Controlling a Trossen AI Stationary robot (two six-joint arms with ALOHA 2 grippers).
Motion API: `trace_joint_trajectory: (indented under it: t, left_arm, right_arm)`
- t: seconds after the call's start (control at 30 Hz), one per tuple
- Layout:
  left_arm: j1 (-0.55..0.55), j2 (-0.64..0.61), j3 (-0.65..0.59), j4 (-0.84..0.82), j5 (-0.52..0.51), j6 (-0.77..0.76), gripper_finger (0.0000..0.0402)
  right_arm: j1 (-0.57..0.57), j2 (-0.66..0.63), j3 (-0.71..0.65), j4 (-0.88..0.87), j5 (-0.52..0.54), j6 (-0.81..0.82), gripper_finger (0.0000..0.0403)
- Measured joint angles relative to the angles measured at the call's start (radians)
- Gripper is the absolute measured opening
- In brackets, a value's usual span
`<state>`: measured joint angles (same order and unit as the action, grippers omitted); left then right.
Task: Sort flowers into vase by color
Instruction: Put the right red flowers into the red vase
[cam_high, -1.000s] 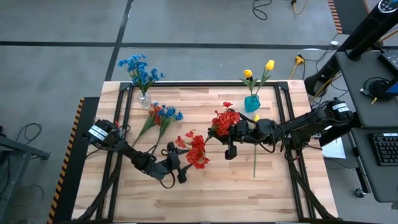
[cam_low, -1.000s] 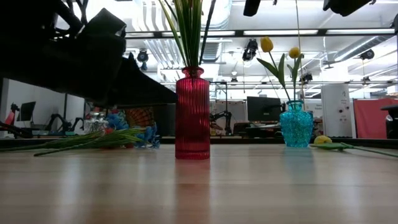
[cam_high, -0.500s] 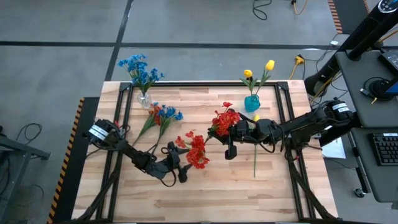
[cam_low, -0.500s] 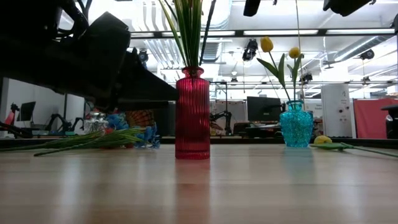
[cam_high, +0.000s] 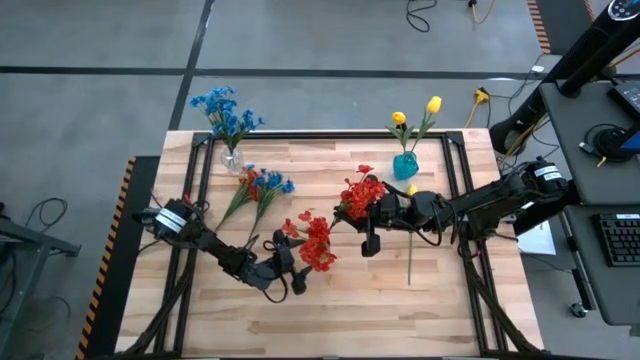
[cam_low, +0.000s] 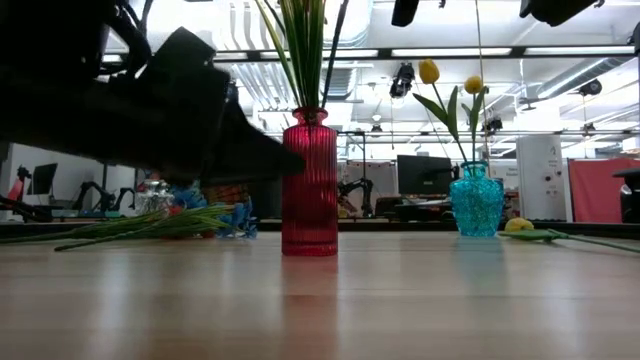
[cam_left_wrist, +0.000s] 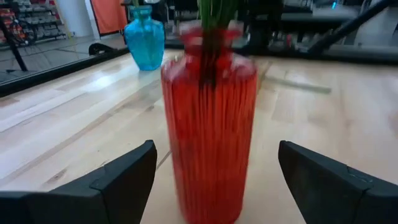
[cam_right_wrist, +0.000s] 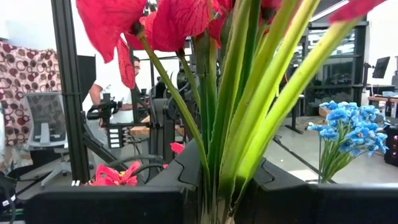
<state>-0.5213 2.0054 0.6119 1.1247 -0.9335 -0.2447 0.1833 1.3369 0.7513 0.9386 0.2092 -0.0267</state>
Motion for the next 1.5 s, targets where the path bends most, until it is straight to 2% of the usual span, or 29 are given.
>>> trace_joint_trajectory:
  t: [0.67, 1.5]
  left_arm:
    - [0.053, 0.109, 0.064, 0.075, 0.035, 0.017, 0.0318]
    - [0.061, 0.110, 0.069, 0.072, 0.035, 0.023, 0.0310]
  right_arm:
    - [0.001, 0.000, 0.000, -0.006, -0.008, 0.008, 0.0043]
    - [0.002, 0.005, 0.000, 0.009, -0.008, 0.033, 0.0043]
